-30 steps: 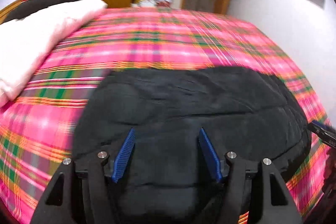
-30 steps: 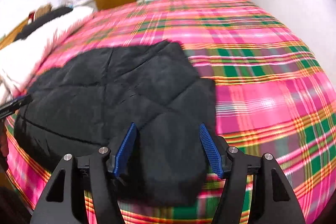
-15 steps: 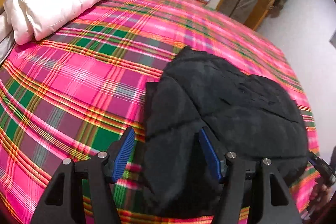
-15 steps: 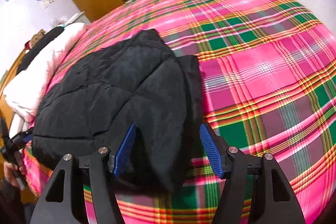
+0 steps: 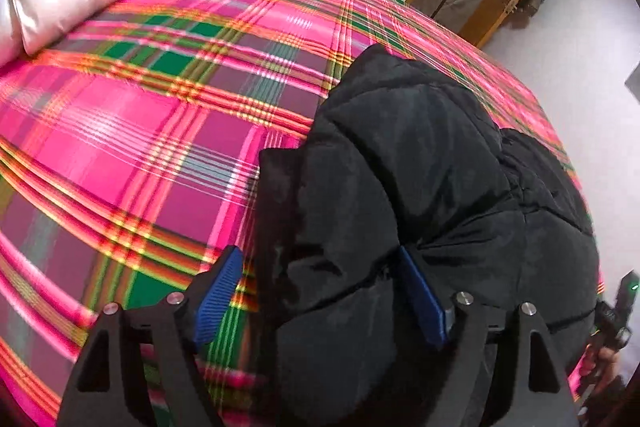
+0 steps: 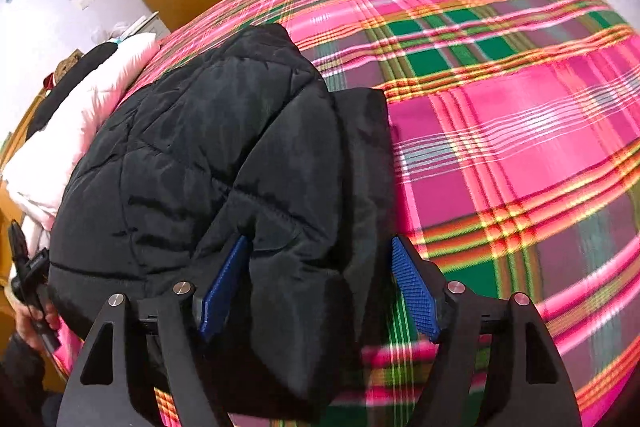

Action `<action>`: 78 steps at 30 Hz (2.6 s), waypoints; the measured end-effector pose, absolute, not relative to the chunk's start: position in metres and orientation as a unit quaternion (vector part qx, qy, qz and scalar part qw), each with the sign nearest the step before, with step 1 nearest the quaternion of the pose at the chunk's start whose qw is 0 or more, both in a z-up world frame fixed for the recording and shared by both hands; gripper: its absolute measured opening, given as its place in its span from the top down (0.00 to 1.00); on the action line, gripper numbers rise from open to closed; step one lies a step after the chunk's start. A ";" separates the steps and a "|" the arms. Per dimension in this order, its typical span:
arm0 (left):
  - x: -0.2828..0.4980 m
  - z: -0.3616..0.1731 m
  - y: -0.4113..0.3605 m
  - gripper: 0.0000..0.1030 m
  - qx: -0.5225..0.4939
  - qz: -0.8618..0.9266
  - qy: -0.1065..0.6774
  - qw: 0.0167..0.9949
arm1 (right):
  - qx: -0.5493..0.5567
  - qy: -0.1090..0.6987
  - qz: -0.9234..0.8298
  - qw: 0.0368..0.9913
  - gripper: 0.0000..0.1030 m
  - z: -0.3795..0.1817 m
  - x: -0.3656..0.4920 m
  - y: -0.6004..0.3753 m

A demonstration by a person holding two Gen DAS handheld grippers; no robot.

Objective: Fold large clothes

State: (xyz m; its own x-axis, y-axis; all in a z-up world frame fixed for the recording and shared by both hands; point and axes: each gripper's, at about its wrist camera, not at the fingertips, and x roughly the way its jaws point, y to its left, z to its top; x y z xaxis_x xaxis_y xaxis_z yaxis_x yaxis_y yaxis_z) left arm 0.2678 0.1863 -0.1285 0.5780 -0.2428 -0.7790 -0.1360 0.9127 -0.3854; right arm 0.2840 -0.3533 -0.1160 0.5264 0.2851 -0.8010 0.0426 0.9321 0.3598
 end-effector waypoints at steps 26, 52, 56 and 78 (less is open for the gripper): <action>0.293 -0.147 0.176 0.16 -0.239 -0.079 0.474 0.844 | 0.241 0.501 0.141 0.819 0.37 -0.144 0.312 -0.355; 0.227 -0.005 0.152 0.75 -0.153 -0.070 0.388 0.906 | 0.203 0.444 0.151 0.860 0.77 -0.019 0.241 -0.335; 0.206 0.018 0.153 0.75 -0.156 -0.073 0.372 0.912 | 0.208 0.430 0.157 0.864 0.77 0.001 0.230 -0.330; 0.267 0.048 -0.003 0.75 -0.145 -0.156 0.355 0.910 | 0.211 0.390 0.079 0.893 0.77 0.030 0.255 -0.470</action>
